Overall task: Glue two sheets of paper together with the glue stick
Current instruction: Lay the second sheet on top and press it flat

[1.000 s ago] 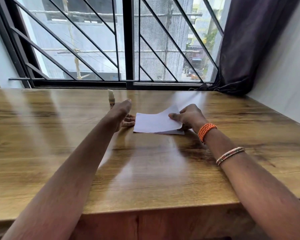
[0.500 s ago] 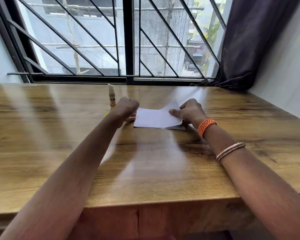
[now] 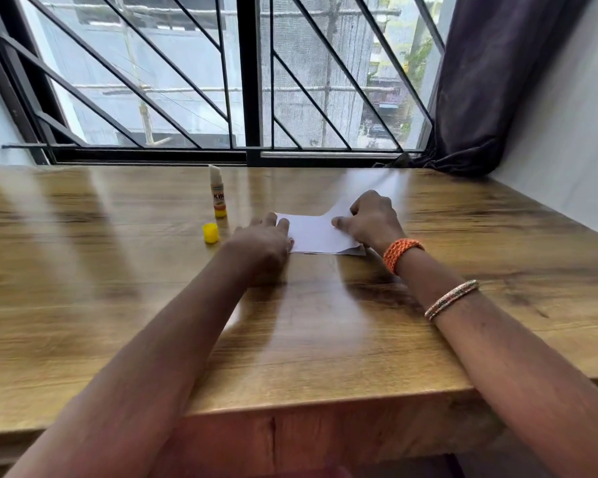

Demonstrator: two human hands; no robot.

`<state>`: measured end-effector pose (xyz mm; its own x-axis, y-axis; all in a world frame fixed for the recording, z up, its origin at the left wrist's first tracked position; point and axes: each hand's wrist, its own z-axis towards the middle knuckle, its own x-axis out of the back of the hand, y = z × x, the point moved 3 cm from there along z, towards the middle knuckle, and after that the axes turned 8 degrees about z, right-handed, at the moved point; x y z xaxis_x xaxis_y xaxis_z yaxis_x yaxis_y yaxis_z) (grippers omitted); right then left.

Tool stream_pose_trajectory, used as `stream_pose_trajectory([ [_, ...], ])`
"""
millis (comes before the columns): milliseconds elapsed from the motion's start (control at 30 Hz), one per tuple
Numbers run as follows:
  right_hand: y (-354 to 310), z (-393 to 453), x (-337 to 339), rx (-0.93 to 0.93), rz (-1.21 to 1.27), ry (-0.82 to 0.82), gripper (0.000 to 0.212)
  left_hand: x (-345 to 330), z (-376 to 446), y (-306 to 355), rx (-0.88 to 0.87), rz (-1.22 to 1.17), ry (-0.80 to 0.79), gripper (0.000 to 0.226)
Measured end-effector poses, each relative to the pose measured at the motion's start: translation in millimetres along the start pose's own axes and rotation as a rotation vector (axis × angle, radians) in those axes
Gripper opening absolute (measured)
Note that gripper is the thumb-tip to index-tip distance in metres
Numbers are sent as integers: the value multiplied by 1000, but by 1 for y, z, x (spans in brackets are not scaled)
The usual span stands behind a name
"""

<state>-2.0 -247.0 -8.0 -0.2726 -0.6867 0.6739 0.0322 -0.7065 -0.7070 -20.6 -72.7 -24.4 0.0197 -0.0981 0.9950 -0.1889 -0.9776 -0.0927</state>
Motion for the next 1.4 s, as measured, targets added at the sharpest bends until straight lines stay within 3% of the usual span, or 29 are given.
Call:
stream_pose_trajectory([
  [67,-4,-4,0,48,-75,25,29,-1,-1,0,20,48,10,43],
  [200,-4,-6,7,-1,-183,11,44,-1,-3,1,42,98,2,44],
  [300,0,-3,15,-80,-195,-57,38,-2,-3,2,44,127,8,44],
  [400,3,-5,23,-89,-253,-21,31,-1,-1,3,42,130,-5,44],
  [467,-1,-9,25,-58,-324,34,26,-1,-1,3,42,129,-12,44],
  [567,-13,-12,19,129,-403,154,20,-3,-1,3,37,82,-10,44],
  [633,-23,-13,2,261,-357,91,28,-5,1,1,22,34,-12,46],
  [733,-33,-12,-36,342,-288,-161,38,-7,10,-2,-24,-81,-27,55],
  [833,-39,-11,-63,299,-237,-414,45,-8,18,-9,-57,-229,-9,49],
  [900,-38,-11,-68,292,-259,-515,54,-13,18,-14,-69,-205,-48,55],
  [1067,-27,-13,-69,301,-344,-548,61,-21,17,-18,-29,-184,-67,60],
  [1400,16,-6,-26,117,-475,-395,79,-20,7,-13,22,-107,-68,56],
])
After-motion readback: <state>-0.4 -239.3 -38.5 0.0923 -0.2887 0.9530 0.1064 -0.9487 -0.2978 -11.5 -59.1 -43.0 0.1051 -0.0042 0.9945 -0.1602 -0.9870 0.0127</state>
